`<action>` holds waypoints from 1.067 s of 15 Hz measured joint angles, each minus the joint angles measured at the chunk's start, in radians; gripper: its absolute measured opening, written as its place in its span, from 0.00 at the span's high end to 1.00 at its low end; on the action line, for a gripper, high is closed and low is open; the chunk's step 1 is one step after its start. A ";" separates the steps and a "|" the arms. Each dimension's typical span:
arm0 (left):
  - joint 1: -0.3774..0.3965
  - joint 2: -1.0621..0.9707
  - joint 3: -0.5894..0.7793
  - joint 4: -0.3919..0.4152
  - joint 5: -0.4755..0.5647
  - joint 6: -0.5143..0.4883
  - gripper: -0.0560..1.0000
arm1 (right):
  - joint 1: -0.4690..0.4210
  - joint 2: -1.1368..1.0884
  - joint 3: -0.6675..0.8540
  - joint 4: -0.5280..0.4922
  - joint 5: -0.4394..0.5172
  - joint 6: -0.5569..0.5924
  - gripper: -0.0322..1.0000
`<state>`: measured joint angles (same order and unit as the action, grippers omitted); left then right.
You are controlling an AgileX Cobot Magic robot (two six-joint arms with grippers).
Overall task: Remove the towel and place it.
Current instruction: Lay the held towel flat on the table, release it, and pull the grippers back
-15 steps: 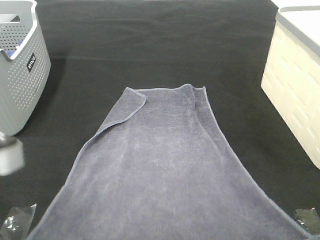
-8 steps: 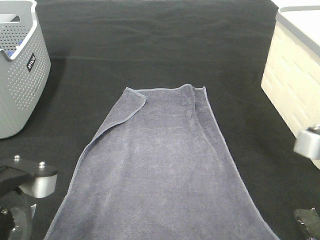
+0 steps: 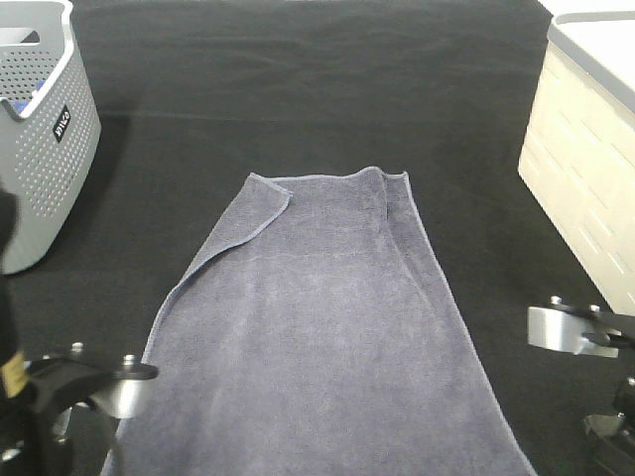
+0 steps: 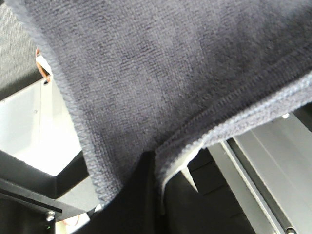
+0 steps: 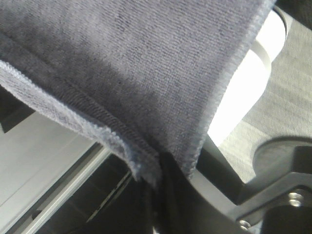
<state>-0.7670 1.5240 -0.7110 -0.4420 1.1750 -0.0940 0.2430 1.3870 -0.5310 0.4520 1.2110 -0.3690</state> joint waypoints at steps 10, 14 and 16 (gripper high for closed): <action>0.000 0.256 -0.179 0.001 0.029 0.025 0.95 | -0.001 0.235 -0.031 -0.028 -0.067 0.023 0.95; 0.000 0.301 -0.222 -0.010 0.030 0.042 0.95 | -0.001 0.319 -0.032 0.004 -0.116 0.015 0.95; 0.000 0.317 -0.222 -0.034 0.033 0.042 0.95 | -0.001 0.333 -0.032 0.073 -0.119 -0.013 0.95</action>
<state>-0.7670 1.8410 -0.9330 -0.4760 1.2080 -0.0520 0.2420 1.7200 -0.5630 0.5250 1.0920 -0.3820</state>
